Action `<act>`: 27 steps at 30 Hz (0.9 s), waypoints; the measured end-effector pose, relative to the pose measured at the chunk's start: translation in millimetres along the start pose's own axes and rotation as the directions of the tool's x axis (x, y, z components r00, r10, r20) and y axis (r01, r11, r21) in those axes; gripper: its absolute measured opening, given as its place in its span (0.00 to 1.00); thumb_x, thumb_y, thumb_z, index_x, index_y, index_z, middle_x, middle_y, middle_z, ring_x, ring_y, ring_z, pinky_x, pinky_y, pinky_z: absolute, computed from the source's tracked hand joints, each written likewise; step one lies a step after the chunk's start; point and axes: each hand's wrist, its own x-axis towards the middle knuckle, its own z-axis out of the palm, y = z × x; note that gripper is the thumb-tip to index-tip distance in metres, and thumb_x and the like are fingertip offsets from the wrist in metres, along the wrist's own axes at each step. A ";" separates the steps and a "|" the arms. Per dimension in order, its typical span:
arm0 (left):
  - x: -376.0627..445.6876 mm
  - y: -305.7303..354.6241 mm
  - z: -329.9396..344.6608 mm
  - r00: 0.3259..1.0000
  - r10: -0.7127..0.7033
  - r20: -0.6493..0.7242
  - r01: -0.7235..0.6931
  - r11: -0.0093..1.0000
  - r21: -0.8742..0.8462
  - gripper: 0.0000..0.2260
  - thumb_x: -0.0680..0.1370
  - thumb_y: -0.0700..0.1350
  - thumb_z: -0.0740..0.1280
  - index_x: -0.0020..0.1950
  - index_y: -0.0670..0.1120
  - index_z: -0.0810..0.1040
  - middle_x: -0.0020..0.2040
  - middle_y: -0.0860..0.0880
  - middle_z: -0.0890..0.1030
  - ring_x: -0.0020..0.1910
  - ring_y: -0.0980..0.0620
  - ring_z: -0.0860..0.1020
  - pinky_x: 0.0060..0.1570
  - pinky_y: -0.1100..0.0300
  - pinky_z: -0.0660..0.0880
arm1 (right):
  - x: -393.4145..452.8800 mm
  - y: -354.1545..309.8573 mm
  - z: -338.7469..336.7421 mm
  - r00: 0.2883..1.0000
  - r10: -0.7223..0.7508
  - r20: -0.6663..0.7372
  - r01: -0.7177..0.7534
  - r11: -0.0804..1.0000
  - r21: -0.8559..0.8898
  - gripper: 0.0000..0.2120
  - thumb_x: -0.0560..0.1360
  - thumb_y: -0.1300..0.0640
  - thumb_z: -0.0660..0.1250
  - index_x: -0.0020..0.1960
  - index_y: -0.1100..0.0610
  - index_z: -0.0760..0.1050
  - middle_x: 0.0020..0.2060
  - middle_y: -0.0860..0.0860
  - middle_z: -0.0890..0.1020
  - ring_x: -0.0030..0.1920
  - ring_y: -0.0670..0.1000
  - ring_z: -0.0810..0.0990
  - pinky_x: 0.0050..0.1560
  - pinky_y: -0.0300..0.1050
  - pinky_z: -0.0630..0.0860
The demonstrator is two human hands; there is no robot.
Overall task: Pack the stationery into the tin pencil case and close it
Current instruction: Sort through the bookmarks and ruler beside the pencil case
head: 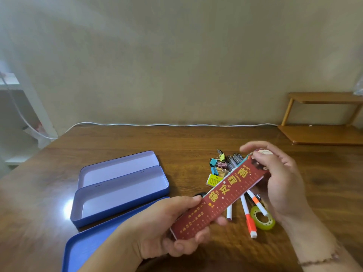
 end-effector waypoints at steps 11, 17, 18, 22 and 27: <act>4.7 -2.7 -0.8 1.000 -0.001 -0.002 0.001 1.000 0.020 0.21 0.80 0.57 0.57 0.59 0.43 0.78 0.35 0.49 0.72 0.22 0.60 0.68 0.21 0.67 0.52 | -6.9 7.4 32.5 0.989 0.069 0.128 -0.141 0.680 0.720 0.21 0.68 0.36 0.68 0.52 0.51 0.77 0.36 0.48 0.78 0.32 0.48 0.77 0.39 0.46 0.79; 10.1 -5.2 4.8 0.991 0.133 0.011 -0.133 0.991 0.001 0.20 0.82 0.56 0.57 0.68 0.46 0.70 0.42 0.42 0.78 0.25 0.55 0.76 0.21 0.64 0.58 | -2.4 2.3 34.0 0.991 0.066 -0.117 0.026 0.759 0.650 0.21 0.70 0.31 0.61 0.39 0.49 0.73 0.28 0.46 0.70 0.24 0.46 0.68 0.25 0.41 0.70; 10.4 -5.2 6.5 0.981 0.188 0.052 -0.189 0.982 0.004 0.19 0.82 0.55 0.57 0.70 0.48 0.68 0.47 0.39 0.79 0.30 0.52 0.80 0.21 0.63 0.63 | -0.7 1.2 29.9 0.981 0.104 -0.161 0.028 0.753 0.658 0.22 0.71 0.30 0.59 0.38 0.49 0.72 0.27 0.46 0.68 0.23 0.46 0.66 0.24 0.40 0.69; 9.4 -5.7 9.7 0.910 0.394 0.127 -0.413 0.885 0.215 0.25 0.79 0.45 0.69 0.74 0.48 0.64 0.62 0.37 0.76 0.46 0.42 0.83 0.39 0.55 0.82 | 9.0 -5.0 4.8 0.934 0.240 -0.263 0.010 0.721 0.693 0.24 0.75 0.31 0.55 0.36 0.50 0.70 0.25 0.45 0.67 0.22 0.44 0.64 0.21 0.37 0.66; 14.3 -12.6 13.6 0.876 0.481 0.042 -0.430 0.737 0.521 0.12 0.75 0.41 0.73 0.59 0.46 0.80 0.53 0.48 0.85 0.48 0.52 0.83 0.48 0.56 0.80 | 12.0 -4.0 -1.9 0.937 0.257 -0.237 -0.008 0.695 0.719 0.24 0.75 0.32 0.55 0.37 0.51 0.70 0.25 0.44 0.67 0.21 0.43 0.64 0.20 0.35 0.65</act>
